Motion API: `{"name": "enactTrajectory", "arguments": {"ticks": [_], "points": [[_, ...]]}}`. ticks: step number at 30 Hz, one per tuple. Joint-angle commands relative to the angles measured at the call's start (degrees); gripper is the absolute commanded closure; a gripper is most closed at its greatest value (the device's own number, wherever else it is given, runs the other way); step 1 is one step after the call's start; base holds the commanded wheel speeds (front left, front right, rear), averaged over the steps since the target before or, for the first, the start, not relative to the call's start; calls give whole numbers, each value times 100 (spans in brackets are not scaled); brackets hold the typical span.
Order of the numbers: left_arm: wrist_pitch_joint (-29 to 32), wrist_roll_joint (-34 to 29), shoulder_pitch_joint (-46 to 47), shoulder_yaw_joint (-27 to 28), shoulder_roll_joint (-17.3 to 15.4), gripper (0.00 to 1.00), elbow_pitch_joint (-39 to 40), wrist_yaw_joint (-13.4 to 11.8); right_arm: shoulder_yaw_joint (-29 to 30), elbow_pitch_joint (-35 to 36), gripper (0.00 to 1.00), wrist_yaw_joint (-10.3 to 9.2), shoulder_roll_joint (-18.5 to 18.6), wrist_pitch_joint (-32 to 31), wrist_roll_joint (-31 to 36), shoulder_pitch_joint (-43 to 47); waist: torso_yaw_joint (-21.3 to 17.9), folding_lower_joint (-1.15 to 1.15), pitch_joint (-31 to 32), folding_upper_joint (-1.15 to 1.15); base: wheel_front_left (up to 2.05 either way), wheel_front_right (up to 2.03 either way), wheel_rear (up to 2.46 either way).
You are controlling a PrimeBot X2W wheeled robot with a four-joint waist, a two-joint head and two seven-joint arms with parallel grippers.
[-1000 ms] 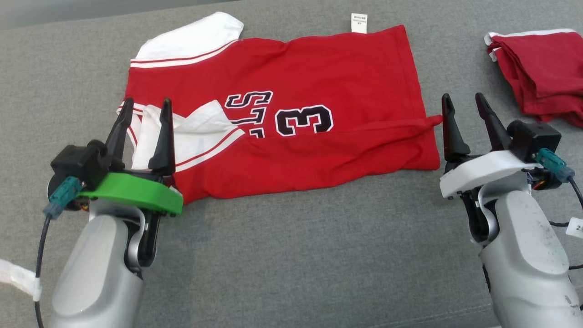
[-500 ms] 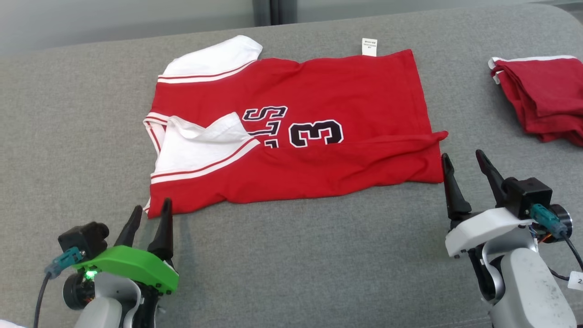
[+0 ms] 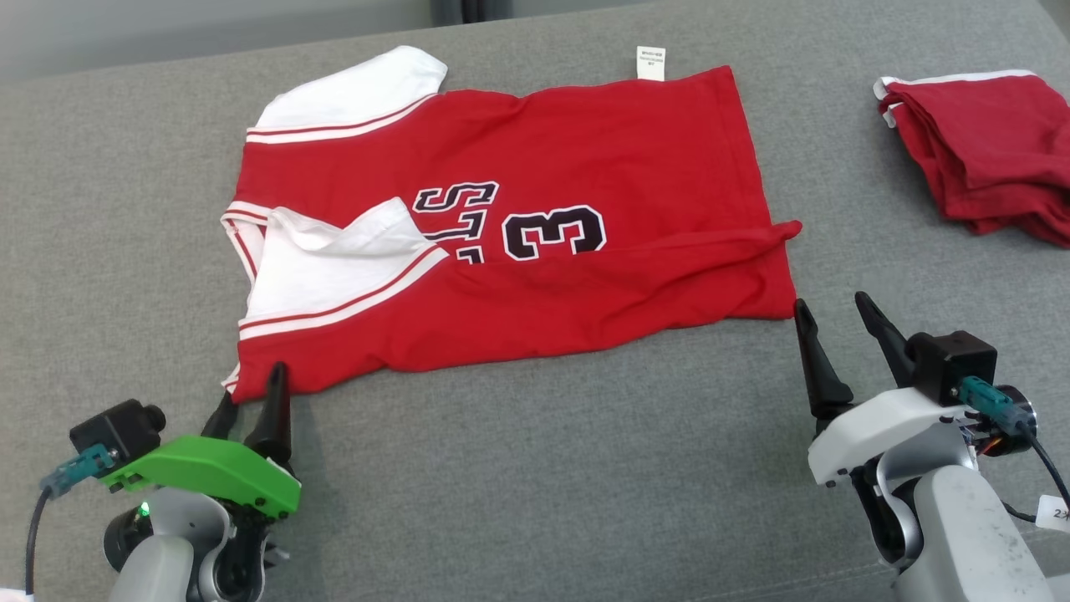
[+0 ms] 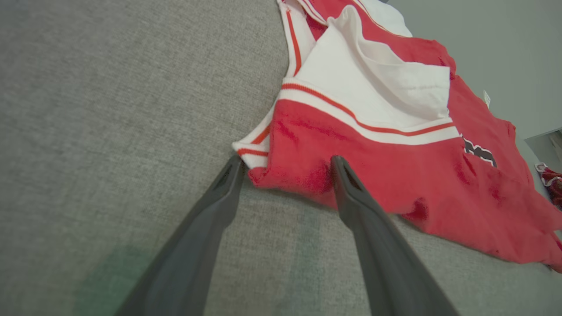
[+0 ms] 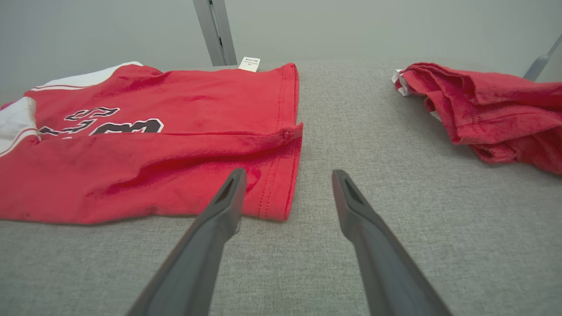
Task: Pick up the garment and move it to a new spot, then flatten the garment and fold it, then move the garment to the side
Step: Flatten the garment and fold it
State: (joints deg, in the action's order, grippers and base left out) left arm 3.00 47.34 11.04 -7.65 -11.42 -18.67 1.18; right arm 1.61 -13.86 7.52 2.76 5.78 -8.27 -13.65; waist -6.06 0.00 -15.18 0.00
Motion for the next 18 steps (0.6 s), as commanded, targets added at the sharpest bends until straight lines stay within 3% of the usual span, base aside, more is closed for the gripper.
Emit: {"name": "enactTrajectory", "arguments": {"ticks": [1,2,3,6,14,18], "points": [[-132,-30,139,43,-22,5,-7,43,11,-60,0,-7,18,-33,-100,-65,-39,0,-57,0,0,0,0],[-249,-80,192,76,-36,22,-39,35,12,-138,0,-7,18,-79,-191,-100,-42,0,-73,0,0,0,0],[-314,-97,221,79,-36,53,-70,37,8,-212,0,-7,18,-106,-290,-127,-43,0,-84,0,0,0,0],[-463,-183,348,5,-11,98,-129,137,7,-485,0,-7,17,-143,-391,-307,-15,0,-127,0,0,0,0],[-868,-314,601,-105,51,100,-50,341,-58,-1317,0,-7,18,-351,-536,-821,144,0,-191,0,0,0,0],[-1073,-351,665,-174,54,100,92,427,-126,-1824,0,-7,17,-516,-955,-1061,221,0,-175,0,0,0,0]]}}
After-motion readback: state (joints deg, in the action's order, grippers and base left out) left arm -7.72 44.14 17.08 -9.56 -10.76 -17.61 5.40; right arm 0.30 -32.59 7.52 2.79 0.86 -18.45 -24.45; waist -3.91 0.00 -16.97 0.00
